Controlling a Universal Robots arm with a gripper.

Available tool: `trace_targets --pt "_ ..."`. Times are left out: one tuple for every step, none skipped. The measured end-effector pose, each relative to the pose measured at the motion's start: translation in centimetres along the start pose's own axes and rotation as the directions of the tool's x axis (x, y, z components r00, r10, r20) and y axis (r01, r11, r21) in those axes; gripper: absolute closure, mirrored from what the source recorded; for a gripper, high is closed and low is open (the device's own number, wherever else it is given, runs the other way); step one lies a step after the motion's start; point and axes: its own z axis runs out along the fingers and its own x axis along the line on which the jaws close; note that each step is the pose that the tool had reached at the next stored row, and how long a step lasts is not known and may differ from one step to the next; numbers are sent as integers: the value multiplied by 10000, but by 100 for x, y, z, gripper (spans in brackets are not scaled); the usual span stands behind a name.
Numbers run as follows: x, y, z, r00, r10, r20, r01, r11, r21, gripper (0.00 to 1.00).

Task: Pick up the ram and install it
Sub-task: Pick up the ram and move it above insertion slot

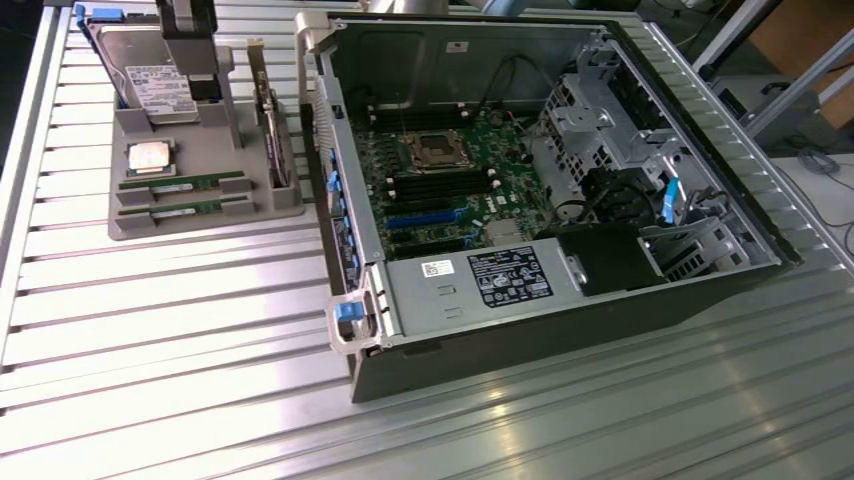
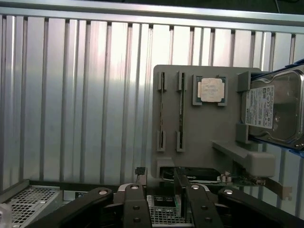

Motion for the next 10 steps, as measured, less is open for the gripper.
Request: trace_targets --pt "0 0 12 10000 4 0 -4 10000 0 64" --pt "0 0 18 10000 4 0 -4 10000 0 64" --pt "0 -1 28 10000 4 0 -4 10000 0 64" --pt "0 -1 36 10000 4 0 -4 10000 0 64" --pt "1 -1 47 10000 4 0 -4 10000 0 64" --pt "1 -1 57 10000 4 1 -4 10000 1 64" --pt "1 -1 63 10000 4 1 -4 10000 1 64" --pt "1 -1 72 10000 5 0 -5 10000 0 64" --pt "2 -2 78 10000 4 1 -4 10000 0 64" --pt "2 -2 82 10000 4 0 -4 10000 0 64"
